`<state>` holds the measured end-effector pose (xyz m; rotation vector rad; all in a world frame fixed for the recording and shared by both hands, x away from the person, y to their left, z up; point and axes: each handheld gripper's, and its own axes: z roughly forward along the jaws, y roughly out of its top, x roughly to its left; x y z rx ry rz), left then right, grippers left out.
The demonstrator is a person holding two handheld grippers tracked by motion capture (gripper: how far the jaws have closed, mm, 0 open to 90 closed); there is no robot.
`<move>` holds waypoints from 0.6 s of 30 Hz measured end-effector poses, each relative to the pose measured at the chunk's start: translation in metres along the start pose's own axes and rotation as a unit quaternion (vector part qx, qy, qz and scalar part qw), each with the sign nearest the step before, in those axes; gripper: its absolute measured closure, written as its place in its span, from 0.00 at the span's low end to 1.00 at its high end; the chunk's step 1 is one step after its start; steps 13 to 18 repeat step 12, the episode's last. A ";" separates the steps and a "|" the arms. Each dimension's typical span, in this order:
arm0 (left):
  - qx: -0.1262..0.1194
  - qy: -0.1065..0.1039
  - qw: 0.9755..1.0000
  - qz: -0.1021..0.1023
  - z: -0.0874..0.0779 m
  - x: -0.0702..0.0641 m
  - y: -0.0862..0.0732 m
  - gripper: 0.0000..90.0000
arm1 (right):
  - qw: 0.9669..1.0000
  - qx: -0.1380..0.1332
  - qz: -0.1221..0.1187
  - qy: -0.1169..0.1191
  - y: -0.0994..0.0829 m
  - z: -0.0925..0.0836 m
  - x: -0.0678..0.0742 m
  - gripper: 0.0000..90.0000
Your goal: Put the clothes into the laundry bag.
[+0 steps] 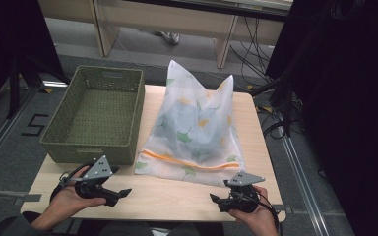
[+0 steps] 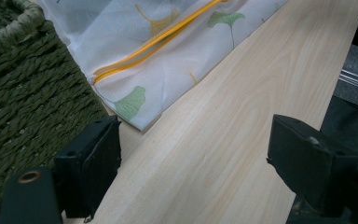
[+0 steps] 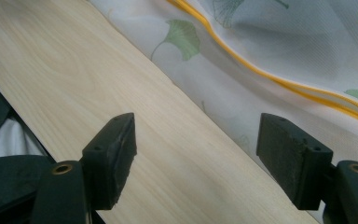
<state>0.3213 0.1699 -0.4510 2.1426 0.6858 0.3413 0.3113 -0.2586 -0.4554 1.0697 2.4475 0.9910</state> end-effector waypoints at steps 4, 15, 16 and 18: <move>0.008 0.001 1.000 0.000 0.000 -0.001 0.000 0.19 | 1.000 -0.002 0.008 -0.003 0.000 -0.001 0.000 0.33; 0.012 -0.003 1.000 0.009 0.001 0.000 0.000 0.19 | 1.000 0.004 0.004 -0.004 0.000 0.000 0.001 0.33; 0.012 -0.003 1.000 0.009 0.001 0.000 0.000 0.19 | 1.000 0.004 0.004 -0.004 0.000 0.000 0.001 0.33; 0.012 -0.003 1.000 0.009 0.001 0.000 0.000 0.19 | 1.000 0.004 0.004 -0.004 0.000 0.000 0.001 0.33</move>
